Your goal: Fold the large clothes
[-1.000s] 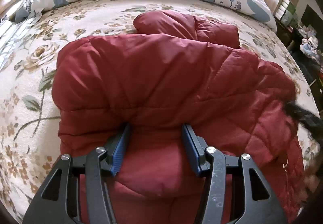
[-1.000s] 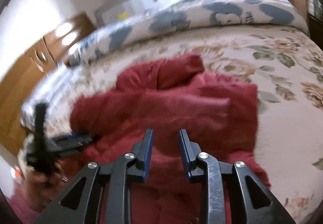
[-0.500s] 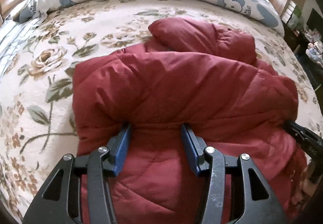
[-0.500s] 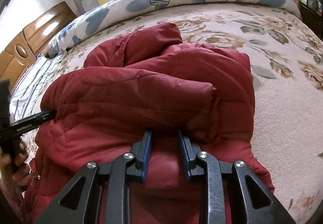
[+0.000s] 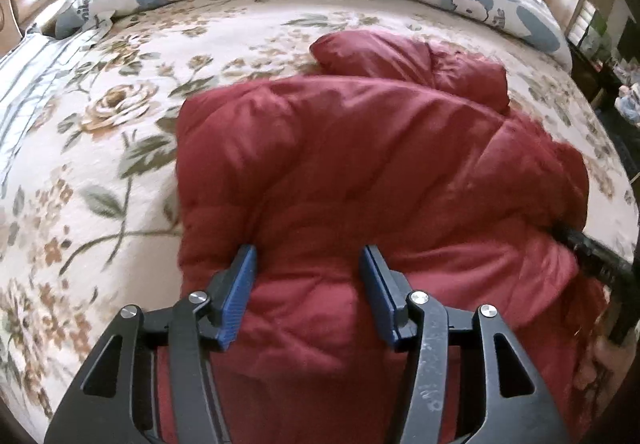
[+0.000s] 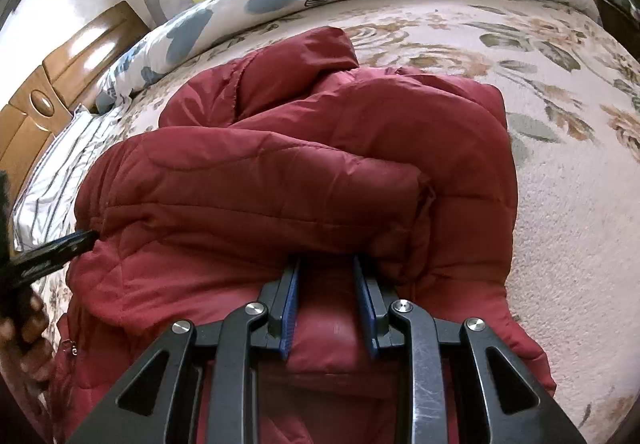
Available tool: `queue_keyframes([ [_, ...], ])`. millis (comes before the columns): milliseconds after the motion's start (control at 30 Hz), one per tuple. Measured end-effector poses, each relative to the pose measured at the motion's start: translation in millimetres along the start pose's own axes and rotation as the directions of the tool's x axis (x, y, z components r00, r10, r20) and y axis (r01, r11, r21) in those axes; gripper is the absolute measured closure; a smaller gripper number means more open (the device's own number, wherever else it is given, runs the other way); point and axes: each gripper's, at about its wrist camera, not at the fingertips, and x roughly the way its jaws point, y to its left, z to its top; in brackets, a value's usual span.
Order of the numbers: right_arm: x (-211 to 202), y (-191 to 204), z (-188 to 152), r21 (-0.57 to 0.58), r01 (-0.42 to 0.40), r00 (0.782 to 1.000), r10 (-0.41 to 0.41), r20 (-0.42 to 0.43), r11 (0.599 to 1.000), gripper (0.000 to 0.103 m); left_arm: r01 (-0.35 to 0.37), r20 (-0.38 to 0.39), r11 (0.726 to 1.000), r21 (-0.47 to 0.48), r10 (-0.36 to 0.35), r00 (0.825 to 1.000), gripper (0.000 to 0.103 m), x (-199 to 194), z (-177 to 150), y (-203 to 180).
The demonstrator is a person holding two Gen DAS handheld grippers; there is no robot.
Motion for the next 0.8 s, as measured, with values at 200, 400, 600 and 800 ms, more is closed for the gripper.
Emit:
queue_keyframes([
  [200,-4.8,1.8,1.9,0.013,0.005,1.000,-0.005,-0.008,1.000,0.075,-0.018,-0.033,1.000,-0.007,0.018,0.999,0.048,12.2,-1.7,1.3],
  [400,-49.9,13.9,-4.1,-0.016,-0.027,1.000,0.027,0.009,1.000,0.035,-0.021,-0.037,1.000,-0.018,0.020,0.999,0.044,-8.6,-8.7,5.2],
  [600,-88.4,15.4,-32.7,-0.047,-0.043,0.999,0.043,0.005,0.998,0.035,-0.038,-0.018,0.998,-0.057,0.037,0.999,0.036,-44.0,-36.3,14.8],
  [800,-119.5,9.4,-68.7,-0.057,-0.042,0.999,0.042,-0.011,0.997,0.035,-0.028,-0.019,0.994,-0.101,0.026,0.999,0.027,-72.2,-80.6,28.4],
])
